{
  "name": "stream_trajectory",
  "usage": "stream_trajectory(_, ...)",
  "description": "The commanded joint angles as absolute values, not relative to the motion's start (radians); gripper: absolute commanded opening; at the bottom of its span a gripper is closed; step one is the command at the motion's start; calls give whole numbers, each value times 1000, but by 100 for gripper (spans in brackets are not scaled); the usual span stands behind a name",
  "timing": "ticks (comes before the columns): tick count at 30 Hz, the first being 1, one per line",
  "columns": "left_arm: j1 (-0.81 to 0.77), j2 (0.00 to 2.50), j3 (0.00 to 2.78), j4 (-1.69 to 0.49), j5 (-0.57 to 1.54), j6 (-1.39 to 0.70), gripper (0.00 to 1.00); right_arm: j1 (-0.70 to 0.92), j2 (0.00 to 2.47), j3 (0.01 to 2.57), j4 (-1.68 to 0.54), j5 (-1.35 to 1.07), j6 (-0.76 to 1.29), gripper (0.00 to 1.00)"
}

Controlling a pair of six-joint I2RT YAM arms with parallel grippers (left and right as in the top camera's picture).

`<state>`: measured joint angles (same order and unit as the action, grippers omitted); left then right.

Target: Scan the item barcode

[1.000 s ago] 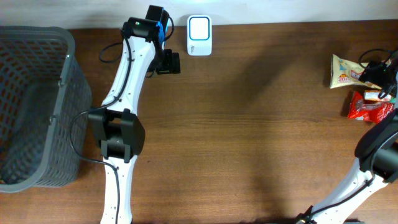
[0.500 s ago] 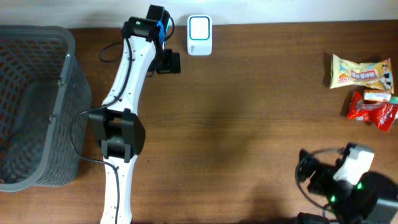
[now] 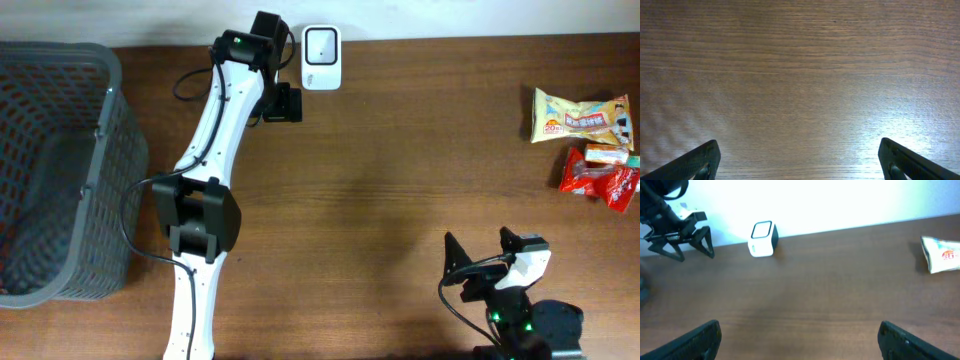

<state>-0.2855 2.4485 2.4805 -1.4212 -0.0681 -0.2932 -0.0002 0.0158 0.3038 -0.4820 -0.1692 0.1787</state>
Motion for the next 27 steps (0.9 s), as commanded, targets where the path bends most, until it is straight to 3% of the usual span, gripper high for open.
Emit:
stream_trajectory(1,-280,2455,2487,-1422,-76,-302,99,7,4,189,-349,-111,148,99)
stream_trajectory(8,-279,2455,2487,-1423,-75,-302,99,28,4,6,-3,-47,139,98)
stream_trajectory(27,-280,2455,2487,-1423,-76,-302,99,27,6,6,-75,-47,139,99)
